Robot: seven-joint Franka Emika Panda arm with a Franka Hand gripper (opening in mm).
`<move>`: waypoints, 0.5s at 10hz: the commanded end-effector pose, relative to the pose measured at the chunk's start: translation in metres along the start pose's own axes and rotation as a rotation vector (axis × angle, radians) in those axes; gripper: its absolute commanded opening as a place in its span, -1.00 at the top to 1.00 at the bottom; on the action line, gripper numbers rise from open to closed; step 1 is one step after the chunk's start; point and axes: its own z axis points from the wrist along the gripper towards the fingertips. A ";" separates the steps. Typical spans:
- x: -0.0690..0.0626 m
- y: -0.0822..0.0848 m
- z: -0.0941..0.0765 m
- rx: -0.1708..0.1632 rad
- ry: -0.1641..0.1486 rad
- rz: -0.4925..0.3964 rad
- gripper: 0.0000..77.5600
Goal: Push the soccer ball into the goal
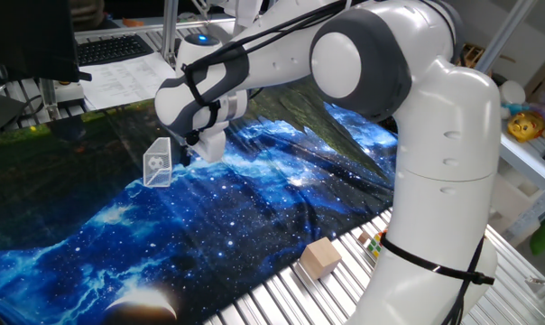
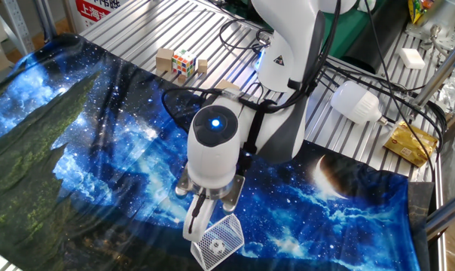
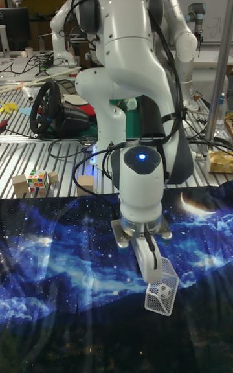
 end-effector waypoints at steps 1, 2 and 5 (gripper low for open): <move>0.000 -0.052 -0.015 0.023 -0.044 -0.671 1.00; -0.001 -0.056 -0.018 0.026 -0.042 -0.744 1.00; -0.003 -0.066 -0.026 0.038 -0.031 -0.901 1.00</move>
